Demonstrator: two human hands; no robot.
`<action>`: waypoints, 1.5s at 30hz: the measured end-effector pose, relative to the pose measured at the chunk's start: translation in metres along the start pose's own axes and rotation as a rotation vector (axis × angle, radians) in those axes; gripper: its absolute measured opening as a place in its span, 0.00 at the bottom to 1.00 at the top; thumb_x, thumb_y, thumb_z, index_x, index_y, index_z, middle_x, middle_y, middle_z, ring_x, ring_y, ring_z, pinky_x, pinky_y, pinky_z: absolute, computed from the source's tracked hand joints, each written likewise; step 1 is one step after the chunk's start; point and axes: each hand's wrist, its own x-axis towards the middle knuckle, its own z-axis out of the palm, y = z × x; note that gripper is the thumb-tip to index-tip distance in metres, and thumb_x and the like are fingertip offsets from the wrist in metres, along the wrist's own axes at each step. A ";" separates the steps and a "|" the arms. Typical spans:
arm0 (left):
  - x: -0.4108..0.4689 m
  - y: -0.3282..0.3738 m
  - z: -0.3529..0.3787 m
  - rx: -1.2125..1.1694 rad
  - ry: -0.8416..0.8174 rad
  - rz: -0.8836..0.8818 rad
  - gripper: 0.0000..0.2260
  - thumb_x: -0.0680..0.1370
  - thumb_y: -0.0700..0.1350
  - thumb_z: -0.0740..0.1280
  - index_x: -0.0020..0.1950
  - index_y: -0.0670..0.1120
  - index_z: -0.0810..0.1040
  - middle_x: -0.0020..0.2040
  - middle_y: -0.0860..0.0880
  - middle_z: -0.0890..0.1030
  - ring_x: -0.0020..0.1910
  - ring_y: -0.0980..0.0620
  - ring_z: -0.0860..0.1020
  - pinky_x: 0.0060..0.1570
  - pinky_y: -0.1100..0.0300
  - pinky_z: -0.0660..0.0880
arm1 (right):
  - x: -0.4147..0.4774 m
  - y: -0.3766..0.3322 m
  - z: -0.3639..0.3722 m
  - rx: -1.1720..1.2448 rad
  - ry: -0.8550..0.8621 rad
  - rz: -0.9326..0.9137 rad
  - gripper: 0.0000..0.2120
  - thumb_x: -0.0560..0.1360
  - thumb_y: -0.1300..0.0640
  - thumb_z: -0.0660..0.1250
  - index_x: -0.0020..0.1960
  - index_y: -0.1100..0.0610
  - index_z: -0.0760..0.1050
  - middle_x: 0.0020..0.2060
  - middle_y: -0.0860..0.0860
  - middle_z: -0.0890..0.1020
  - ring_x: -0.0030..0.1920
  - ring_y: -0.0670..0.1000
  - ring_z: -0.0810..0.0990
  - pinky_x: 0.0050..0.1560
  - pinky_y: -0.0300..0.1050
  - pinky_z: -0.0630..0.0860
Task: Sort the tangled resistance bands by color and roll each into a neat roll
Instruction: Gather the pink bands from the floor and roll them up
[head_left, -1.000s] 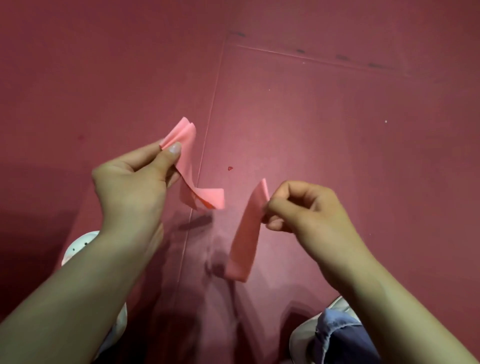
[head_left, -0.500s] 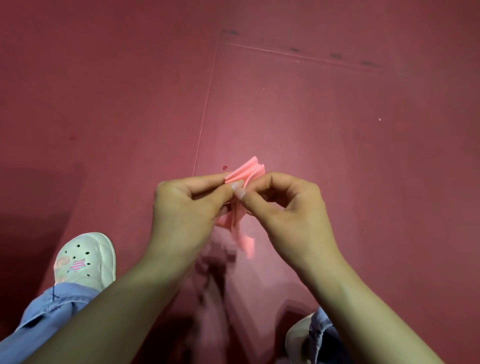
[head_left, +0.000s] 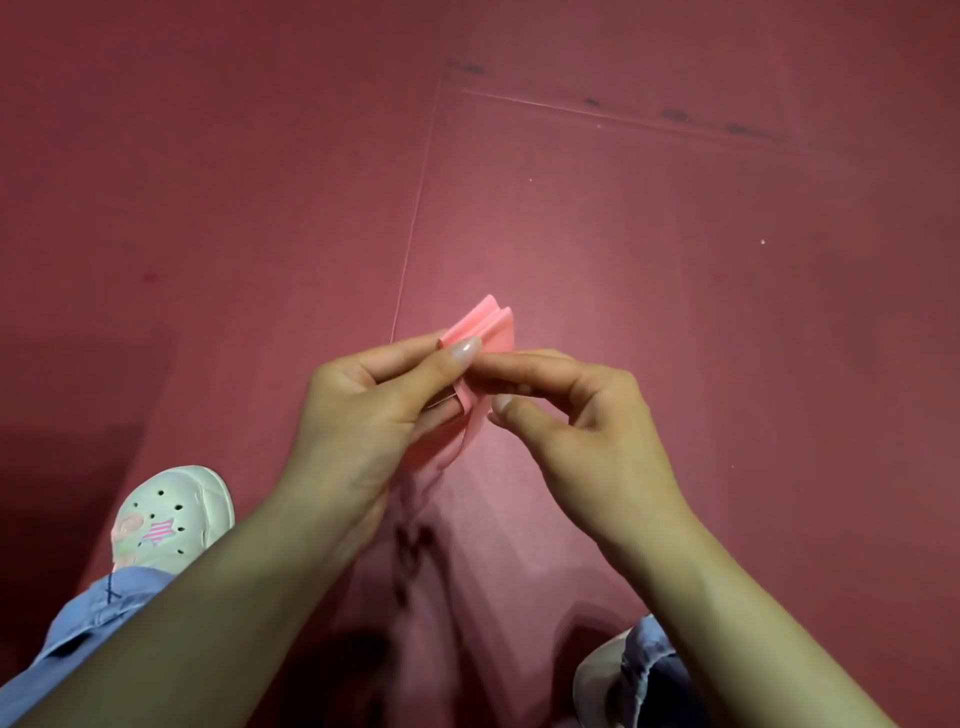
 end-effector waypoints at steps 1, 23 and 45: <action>0.000 0.000 0.000 0.015 -0.005 0.015 0.12 0.65 0.44 0.73 0.46 0.45 0.86 0.44 0.47 0.86 0.43 0.54 0.84 0.40 0.66 0.79 | 0.000 0.001 0.000 0.008 -0.007 0.003 0.19 0.73 0.73 0.63 0.51 0.53 0.83 0.48 0.46 0.84 0.49 0.40 0.81 0.49 0.33 0.77; 0.000 -0.006 0.000 0.259 -0.051 0.158 0.10 0.71 0.37 0.72 0.51 0.44 0.85 0.45 0.48 0.86 0.46 0.53 0.84 0.49 0.62 0.79 | 0.005 0.008 -0.008 -0.329 0.376 -0.238 0.06 0.68 0.63 0.76 0.39 0.54 0.82 0.38 0.47 0.79 0.37 0.43 0.79 0.35 0.30 0.73; 0.001 -0.002 -0.003 0.360 -0.113 0.232 0.10 0.72 0.34 0.72 0.50 0.44 0.85 0.45 0.49 0.86 0.48 0.51 0.84 0.52 0.59 0.80 | 0.007 0.012 -0.010 -0.384 0.353 -0.186 0.09 0.66 0.63 0.76 0.37 0.53 0.78 0.36 0.46 0.77 0.36 0.46 0.77 0.34 0.36 0.75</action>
